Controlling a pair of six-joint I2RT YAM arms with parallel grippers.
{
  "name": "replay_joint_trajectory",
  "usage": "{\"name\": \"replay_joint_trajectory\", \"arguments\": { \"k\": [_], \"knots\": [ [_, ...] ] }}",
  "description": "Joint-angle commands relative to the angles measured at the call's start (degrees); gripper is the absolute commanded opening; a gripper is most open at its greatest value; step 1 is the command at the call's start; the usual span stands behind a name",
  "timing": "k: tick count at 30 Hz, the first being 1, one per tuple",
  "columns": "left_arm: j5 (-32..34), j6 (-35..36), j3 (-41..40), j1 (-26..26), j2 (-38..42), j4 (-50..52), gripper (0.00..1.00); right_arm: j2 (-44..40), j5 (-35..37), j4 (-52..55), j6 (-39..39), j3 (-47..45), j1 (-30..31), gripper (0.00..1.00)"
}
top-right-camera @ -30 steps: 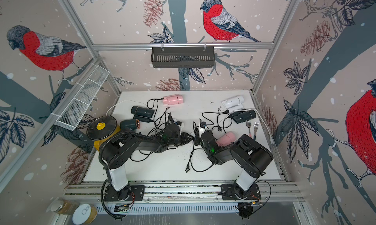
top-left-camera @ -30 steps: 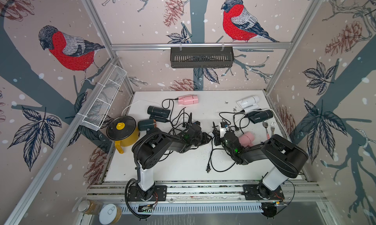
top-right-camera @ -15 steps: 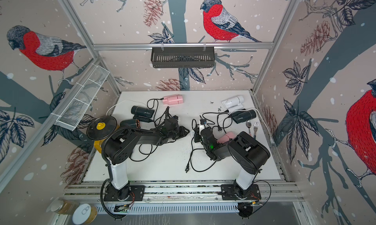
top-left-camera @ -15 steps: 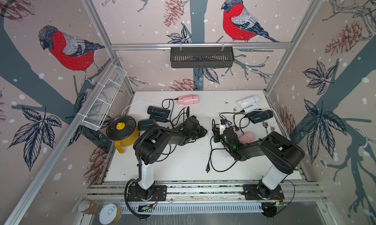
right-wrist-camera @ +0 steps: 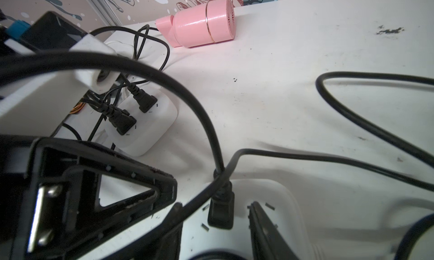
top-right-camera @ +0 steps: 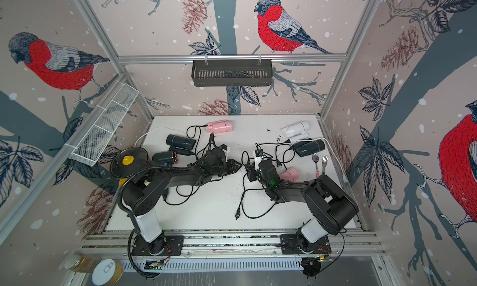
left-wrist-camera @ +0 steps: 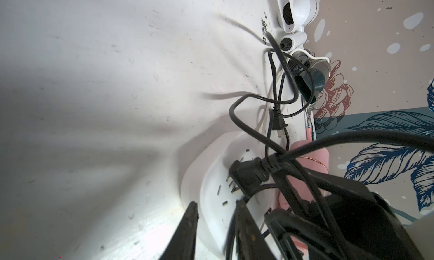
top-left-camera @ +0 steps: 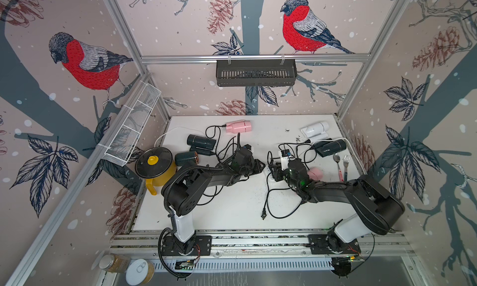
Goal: Charge the blow dryers
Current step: Insert the plug into the socket.
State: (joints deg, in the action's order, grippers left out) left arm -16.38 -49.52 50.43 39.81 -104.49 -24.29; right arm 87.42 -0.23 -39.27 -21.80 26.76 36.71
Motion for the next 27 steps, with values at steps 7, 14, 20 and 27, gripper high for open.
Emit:
{"name": "replay_joint_trajectory", "arguments": {
  "k": [7,14,20,27],
  "knots": [
    [0.1,-0.7,0.1,0.1,1.2,-0.9,0.3,-13.3,1.9,11.5,1.6,-5.9,1.5,0.66],
    [-0.3,-0.9,0.0,0.0,1.7,-1.6,0.3,-30.4,1.5,24.9,-0.7,-8.9,2.0,0.7],
    [-0.4,-0.4,-4.1,0.2,4.2,-3.3,0.3,-36.9,0.7,32.6,-5.0,-4.6,-0.1,0.53],
    [0.1,0.0,-11.1,2.6,9.3,-7.5,0.3,-25.1,-10.4,43.9,-3.1,11.9,-6.7,0.42]
  ]
}}
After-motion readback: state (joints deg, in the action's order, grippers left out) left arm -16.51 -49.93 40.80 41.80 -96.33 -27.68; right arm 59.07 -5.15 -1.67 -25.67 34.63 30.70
